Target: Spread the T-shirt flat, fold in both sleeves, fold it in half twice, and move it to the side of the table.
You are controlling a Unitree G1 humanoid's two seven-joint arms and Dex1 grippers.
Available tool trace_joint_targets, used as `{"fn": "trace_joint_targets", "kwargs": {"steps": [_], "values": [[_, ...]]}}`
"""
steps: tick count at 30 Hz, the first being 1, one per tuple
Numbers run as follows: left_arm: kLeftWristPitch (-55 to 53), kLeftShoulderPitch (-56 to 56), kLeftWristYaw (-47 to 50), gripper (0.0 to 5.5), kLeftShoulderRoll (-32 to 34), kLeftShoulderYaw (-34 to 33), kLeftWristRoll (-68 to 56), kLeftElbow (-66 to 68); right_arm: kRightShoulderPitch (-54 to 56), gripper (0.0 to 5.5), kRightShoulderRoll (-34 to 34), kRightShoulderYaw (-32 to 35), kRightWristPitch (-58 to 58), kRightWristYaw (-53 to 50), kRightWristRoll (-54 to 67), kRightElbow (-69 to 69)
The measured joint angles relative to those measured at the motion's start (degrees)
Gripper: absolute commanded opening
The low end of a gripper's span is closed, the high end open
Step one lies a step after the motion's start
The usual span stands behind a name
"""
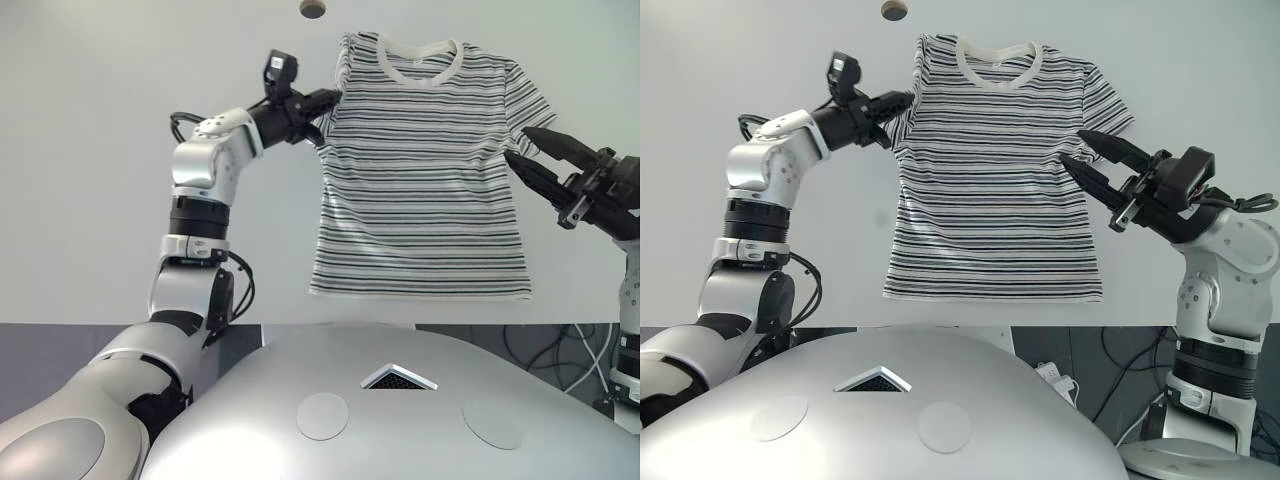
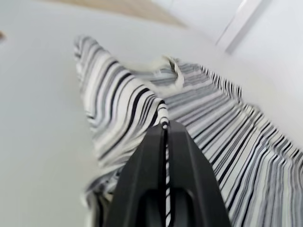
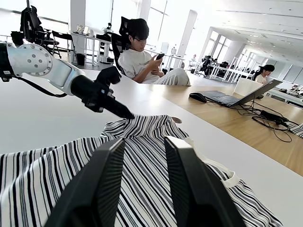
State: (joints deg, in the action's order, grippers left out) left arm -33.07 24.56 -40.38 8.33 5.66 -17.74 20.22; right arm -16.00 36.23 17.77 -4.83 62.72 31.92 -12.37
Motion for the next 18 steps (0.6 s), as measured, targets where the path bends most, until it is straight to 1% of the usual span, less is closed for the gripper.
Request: {"fn": "trace_joint_targets", "kwargs": {"steps": [3, 5, 9, 12, 16, 18], "values": [[0.26, 1.55, 2.88, 0.01, -2.59, 3.27, 2.99, 4.64, -0.04, 1.6, -0.86, -0.65, -0.51, -0.54, -0.64, 0.14], [0.12, 4.54, 5.6, 0.01, -4.38, 2.67, 3.85, 8.42, -0.17, 1.6, -1.26, -1.2, -0.7, -0.84, -0.74, 0.2], [-1.54, 11.44, 10.14, 0.01, -6.93, -4.83, 0.14, 12.66, -0.34, 1.6, -2.86, -2.49, -1.15, -0.98, -0.73, 0.43], [-2.86, 15.82, 12.13, 0.01, -8.76, -9.65, -3.23, 13.07, -0.39, 1.6, -3.81, -3.62, -1.32, -1.02, -0.74, 0.81], [-4.12, 16.86, 13.32, 0.01, -10.8, -11.36, -4.74, 13.03, -0.44, 1.6, -5.2, -4.66, -2.17, -1.04, -0.84, 1.72], [-4.06, 16.84, 13.15, 0.01, -11.0, -9.67, -4.01, 13.38, -0.47, 1.6, -5.25, -4.91, -2.44, -1.09, -1.04, 2.34]]}}
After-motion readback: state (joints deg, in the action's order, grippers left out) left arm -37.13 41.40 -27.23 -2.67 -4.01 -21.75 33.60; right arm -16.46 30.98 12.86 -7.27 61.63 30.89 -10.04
